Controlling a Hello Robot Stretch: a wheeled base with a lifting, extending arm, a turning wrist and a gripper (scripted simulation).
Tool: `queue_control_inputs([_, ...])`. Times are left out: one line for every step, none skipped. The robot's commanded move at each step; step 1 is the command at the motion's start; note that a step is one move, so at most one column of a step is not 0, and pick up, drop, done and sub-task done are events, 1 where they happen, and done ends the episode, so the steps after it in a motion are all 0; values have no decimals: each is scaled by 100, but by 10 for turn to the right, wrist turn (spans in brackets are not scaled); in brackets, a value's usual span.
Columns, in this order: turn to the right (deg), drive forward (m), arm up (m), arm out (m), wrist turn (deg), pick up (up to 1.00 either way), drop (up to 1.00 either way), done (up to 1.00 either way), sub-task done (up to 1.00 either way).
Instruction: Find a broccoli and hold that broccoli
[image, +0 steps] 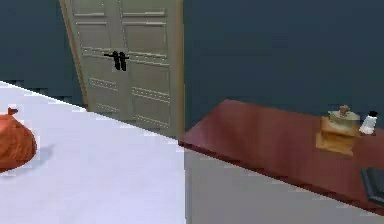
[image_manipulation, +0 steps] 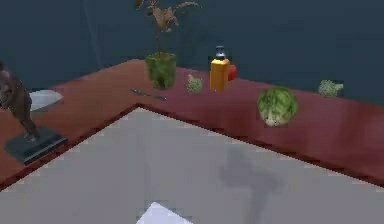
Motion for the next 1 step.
queue_control_inputs([450, 0, 0, 0, 0, 0, 0, 0, 0])
